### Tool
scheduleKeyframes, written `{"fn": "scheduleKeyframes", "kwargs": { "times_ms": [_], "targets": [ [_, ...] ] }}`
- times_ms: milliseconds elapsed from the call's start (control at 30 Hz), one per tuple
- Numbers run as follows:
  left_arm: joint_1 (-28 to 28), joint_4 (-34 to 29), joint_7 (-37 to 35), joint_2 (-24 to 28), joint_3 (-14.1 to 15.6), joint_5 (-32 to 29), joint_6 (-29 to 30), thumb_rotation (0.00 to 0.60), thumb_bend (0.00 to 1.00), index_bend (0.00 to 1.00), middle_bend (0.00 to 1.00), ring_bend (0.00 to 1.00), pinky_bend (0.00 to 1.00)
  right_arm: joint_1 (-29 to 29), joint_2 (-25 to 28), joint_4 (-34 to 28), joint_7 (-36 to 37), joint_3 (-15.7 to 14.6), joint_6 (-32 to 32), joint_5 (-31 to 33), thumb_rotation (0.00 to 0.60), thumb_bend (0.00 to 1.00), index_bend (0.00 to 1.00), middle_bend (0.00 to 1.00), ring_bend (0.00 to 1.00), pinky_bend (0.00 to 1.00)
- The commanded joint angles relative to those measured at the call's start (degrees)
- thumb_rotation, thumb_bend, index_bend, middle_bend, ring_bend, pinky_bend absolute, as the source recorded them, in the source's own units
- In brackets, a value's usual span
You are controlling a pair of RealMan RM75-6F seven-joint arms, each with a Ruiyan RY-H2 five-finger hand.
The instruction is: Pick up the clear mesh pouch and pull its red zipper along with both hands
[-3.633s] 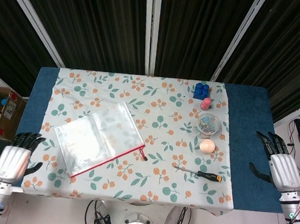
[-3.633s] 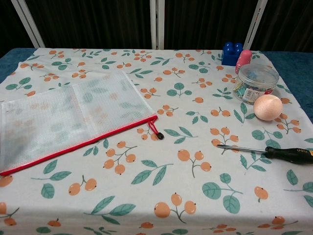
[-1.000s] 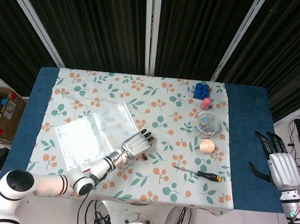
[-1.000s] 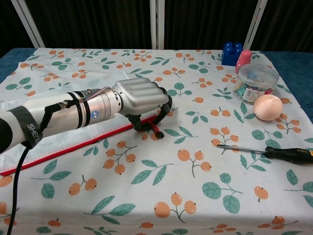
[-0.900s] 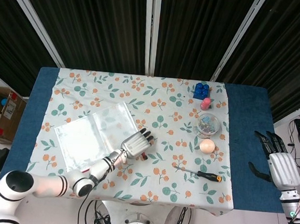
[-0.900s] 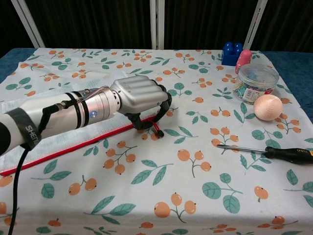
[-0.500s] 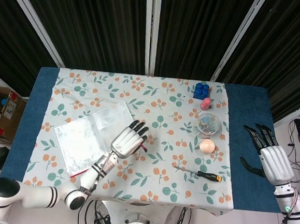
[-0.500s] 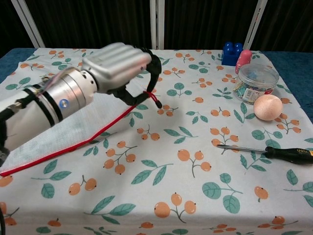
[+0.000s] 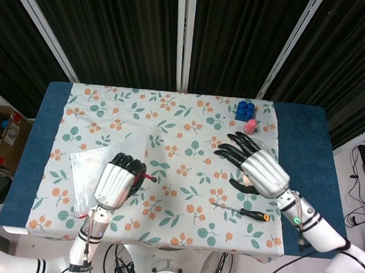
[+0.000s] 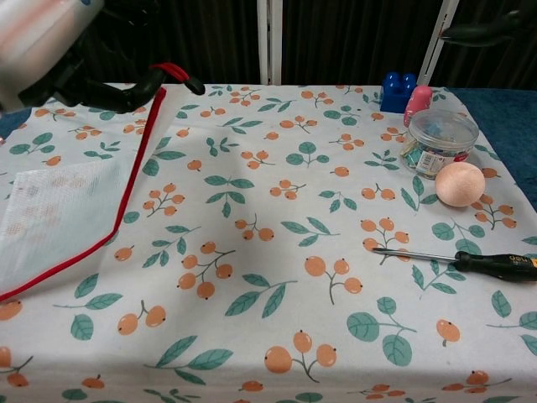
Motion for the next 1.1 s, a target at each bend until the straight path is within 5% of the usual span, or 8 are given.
{"fn": "scheduleKeyframes", "kwargs": {
  "times_ms": [33,333,567,933,1100],
  "targets": [
    [1.63,-0.77,0.91,-0.05,0.94,2.38,1.78,0.600,0.45,0.75,0.68,0.58,0.53,7.19,-4.93,0.29,-2.58,3.29,-7.07,3.57,0.600,0.22,0.23,0.17,0.00,0.00],
    [5.08,-1.99,1.32,0.41,0.84,5.59,3.29,0.600,0.45,0.75,0.72,0.62,0.56,17.96,-16.54,7.13,-6.21,5.46,-16.02,11.37,0.600,0.24,0.28,0.18,0.00,0.00],
    [6.32,-2.33,0.31,0.98,-0.02,5.65,1.78,0.600,0.45,0.75,0.72,0.62,0.56,23.02,-24.09,13.34,-2.39,5.96,-18.59,14.51,0.600,0.28,0.31,0.19,0.00,0.00],
    [7.25,-2.20,-1.23,1.78,-1.78,6.29,-0.19,0.600,0.45,0.75,0.72,0.62,0.56,27.68,-29.54,19.26,4.81,5.72,-20.14,14.67,0.600,0.29,0.35,0.21,0.00,0.00],
    [7.80,-2.03,-1.70,1.93,-2.48,6.46,-0.56,0.600,0.45,0.75,0.72,0.62,0.56,29.40,-31.91,21.86,6.46,5.81,-20.41,15.40,0.600,0.34,0.46,0.24,0.00,0.00]
  ]
}}
